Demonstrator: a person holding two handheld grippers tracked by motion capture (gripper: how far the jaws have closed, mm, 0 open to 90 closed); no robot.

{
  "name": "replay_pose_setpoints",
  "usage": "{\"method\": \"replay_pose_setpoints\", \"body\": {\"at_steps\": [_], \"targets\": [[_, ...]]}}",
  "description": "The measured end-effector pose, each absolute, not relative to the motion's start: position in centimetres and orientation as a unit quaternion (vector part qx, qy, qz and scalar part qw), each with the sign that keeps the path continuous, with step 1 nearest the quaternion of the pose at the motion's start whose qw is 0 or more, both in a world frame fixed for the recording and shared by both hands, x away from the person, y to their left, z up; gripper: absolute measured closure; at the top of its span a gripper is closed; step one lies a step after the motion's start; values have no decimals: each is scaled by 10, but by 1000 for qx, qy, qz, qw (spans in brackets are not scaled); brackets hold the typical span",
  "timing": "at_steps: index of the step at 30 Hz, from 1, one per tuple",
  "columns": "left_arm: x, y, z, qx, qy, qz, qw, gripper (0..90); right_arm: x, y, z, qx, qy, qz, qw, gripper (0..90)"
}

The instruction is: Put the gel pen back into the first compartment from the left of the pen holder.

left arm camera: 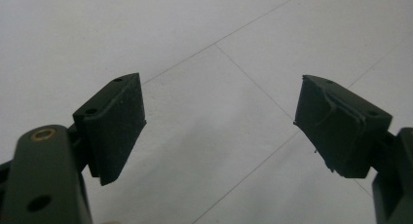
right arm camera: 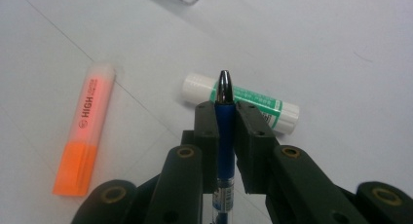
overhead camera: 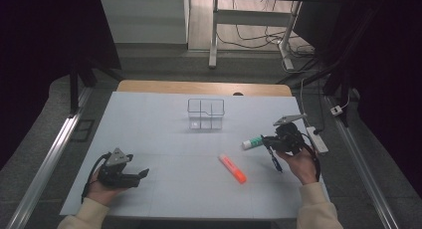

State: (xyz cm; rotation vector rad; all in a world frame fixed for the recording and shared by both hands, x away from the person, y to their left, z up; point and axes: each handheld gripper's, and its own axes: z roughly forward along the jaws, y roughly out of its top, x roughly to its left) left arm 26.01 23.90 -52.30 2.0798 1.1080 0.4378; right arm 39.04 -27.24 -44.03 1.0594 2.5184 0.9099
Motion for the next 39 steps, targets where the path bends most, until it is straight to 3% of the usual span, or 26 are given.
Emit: {"method": "replay_pose_setpoints", "body": {"at_steps": [39], "targets": [[261, 238, -523, 808, 432, 170, 364, 183, 384, -260, -417, 359, 810, 439, 149, 801]]}}
